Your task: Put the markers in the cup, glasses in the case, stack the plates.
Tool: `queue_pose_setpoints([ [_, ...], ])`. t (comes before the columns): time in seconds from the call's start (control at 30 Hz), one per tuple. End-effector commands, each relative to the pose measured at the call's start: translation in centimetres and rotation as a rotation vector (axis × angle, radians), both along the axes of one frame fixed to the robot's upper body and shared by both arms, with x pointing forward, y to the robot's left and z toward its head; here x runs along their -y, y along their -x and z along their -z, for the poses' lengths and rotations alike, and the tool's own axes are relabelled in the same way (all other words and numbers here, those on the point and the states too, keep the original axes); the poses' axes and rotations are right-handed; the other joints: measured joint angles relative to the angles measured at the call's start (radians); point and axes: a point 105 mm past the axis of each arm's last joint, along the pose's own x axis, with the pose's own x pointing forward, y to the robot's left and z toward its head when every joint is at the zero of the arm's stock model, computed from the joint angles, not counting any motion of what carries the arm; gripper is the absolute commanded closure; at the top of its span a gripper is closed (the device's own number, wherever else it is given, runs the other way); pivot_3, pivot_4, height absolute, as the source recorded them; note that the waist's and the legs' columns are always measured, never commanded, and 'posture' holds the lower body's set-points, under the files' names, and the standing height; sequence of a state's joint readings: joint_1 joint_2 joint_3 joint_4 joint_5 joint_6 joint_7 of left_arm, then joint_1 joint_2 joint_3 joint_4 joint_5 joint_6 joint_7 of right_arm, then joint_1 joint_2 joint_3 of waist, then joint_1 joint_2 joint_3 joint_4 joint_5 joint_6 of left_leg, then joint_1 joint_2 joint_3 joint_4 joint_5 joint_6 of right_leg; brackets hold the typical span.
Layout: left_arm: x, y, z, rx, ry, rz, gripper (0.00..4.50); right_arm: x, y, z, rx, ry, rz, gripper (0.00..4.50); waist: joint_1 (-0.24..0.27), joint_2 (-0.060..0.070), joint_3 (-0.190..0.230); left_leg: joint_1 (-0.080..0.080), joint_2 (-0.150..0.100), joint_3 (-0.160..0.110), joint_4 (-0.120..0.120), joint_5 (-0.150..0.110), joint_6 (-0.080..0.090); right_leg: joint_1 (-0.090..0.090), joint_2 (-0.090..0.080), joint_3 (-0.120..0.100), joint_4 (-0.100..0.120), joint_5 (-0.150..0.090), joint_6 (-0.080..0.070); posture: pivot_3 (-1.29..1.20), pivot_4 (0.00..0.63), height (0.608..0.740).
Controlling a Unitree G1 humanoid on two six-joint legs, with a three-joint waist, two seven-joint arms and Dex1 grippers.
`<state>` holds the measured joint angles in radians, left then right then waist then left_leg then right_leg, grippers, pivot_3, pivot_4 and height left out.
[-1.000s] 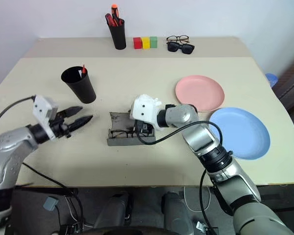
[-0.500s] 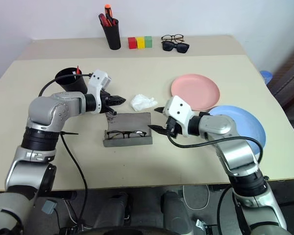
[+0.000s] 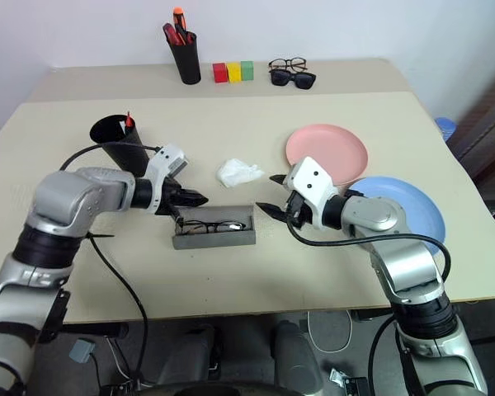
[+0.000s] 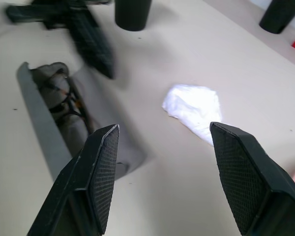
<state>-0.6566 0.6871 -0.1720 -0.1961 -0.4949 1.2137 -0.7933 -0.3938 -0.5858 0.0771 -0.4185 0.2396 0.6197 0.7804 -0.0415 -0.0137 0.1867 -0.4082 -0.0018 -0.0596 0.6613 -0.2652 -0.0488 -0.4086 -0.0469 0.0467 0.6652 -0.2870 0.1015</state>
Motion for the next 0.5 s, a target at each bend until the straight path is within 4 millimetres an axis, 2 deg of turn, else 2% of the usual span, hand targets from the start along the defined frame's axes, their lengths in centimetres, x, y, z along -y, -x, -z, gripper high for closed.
queue_pose_setpoints([
  [0.03,0.5,2.2,-0.6,0.076,-0.002,0.084,4.42,-0.4,-0.4,-1.3,0.063,-0.014,-0.011,1.52,0.001,0.000,0.000,0.000,0.000,0.000,0.000,0.000,0.000,0.000,0.000,0.000,0.000,0.000,0.000,0.00,0.150,0.740],
  [0.1,0.3,3.1,0.0,0.097,-0.017,0.100,4.42,-0.3,-0.9,-1.3,0.068,-0.014,-0.005,1.52,0.004,0.000,0.000,0.000,0.000,0.000,0.000,0.000,0.000,0.000,-0.001,0.000,0.000,0.000,0.000,0.00,0.150,0.740],
  [0.17,0.3,3.2,-0.3,0.194,0.015,0.098,4.42,-0.3,-1.7,-1.2,0.068,-0.012,0.011,1.52,0.004,0.000,0.000,0.000,0.000,0.001,0.000,0.000,0.000,0.001,-0.001,0.000,-0.001,0.000,0.000,0.00,0.150,0.740],
  [0.3,-0.6,2.9,-1.9,0.470,0.089,0.067,4.42,-1.0,-4.1,-0.3,0.058,0.019,0.053,1.52,0.008,0.000,0.000,0.000,0.000,0.001,0.000,0.000,0.000,0.001,-0.001,0.000,-0.001,0.000,0.000,0.00,0.150,0.740],
  [0.37,-1.8,3.1,-2.9,0.564,0.158,0.014,4.42,-1.9,-5.8,0.4,0.040,0.029,0.084,1.52,0.000,0.000,0.000,0.001,0.001,0.002,0.000,0.000,0.000,0.000,-0.001,0.001,-0.001,0.000,0.000,0.00,0.150,0.740],
  [0.5,-5.5,2.5,-2.3,0.572,0.141,-0.159,4.42,-3.5,-8.4,1.3,0.059,0.069,0.122,1.52,-0.001,0.000,0.000,0.001,0.001,0.002,-0.001,0.000,0.000,-0.001,-0.001,0.001,0.000,0.000,0.000,0.00,0.150,0.740],
])
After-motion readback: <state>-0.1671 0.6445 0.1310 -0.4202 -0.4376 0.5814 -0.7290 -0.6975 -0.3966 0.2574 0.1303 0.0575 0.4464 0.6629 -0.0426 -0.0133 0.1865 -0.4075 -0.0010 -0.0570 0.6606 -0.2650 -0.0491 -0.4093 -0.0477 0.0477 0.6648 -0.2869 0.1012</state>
